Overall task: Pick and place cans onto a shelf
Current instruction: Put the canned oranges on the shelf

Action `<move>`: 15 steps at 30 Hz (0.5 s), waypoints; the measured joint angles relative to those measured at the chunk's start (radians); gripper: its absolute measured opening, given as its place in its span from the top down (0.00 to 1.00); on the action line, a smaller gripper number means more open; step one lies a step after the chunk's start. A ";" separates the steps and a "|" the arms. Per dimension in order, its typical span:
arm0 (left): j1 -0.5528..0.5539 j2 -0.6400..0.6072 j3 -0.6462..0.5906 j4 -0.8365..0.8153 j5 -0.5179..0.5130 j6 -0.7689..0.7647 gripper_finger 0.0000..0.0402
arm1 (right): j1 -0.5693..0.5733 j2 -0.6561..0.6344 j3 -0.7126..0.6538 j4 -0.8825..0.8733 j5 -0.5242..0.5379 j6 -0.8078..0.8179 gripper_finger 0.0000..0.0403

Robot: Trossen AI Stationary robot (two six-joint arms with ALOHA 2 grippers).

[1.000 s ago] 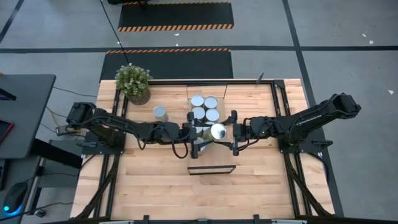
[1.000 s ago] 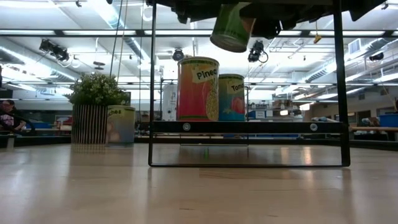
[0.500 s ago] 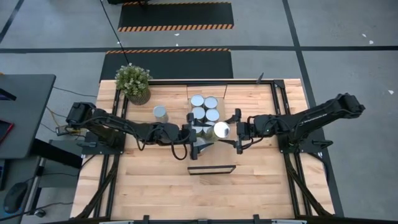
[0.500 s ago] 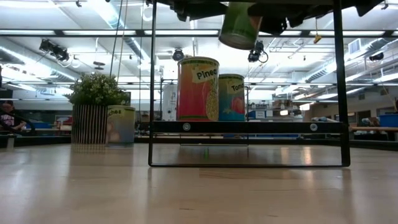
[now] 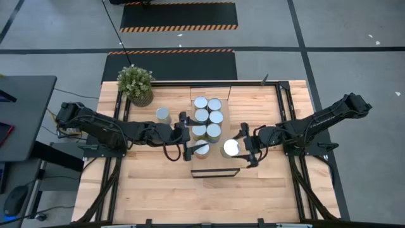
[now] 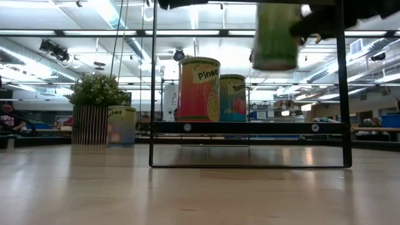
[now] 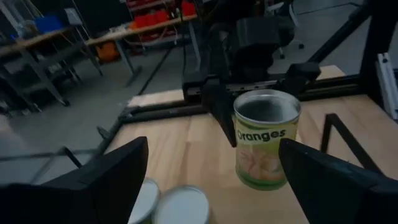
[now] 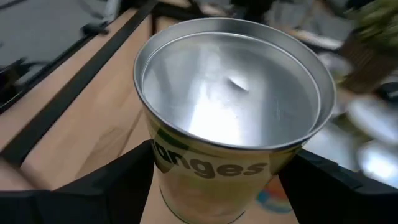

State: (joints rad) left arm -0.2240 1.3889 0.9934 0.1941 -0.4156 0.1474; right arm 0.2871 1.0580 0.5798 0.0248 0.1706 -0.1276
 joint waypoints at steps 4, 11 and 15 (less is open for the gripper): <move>-0.012 0.005 0.000 -0.024 0.002 -0.054 0.09 | -0.007 0.000 -0.103 0.145 -0.016 0.027 0.21; -0.015 0.003 0.000 -0.009 -0.018 -0.125 0.09 | -0.032 0.042 -0.175 0.274 -0.016 0.082 0.21; -0.015 0.003 0.000 0.006 -0.036 -0.118 0.09 | -0.043 0.120 -0.164 0.304 -0.020 0.076 0.21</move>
State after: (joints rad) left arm -0.2386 1.3918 0.9932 0.2004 -0.4512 0.0289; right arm 0.2442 1.1783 0.4153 0.3287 0.1504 -0.0517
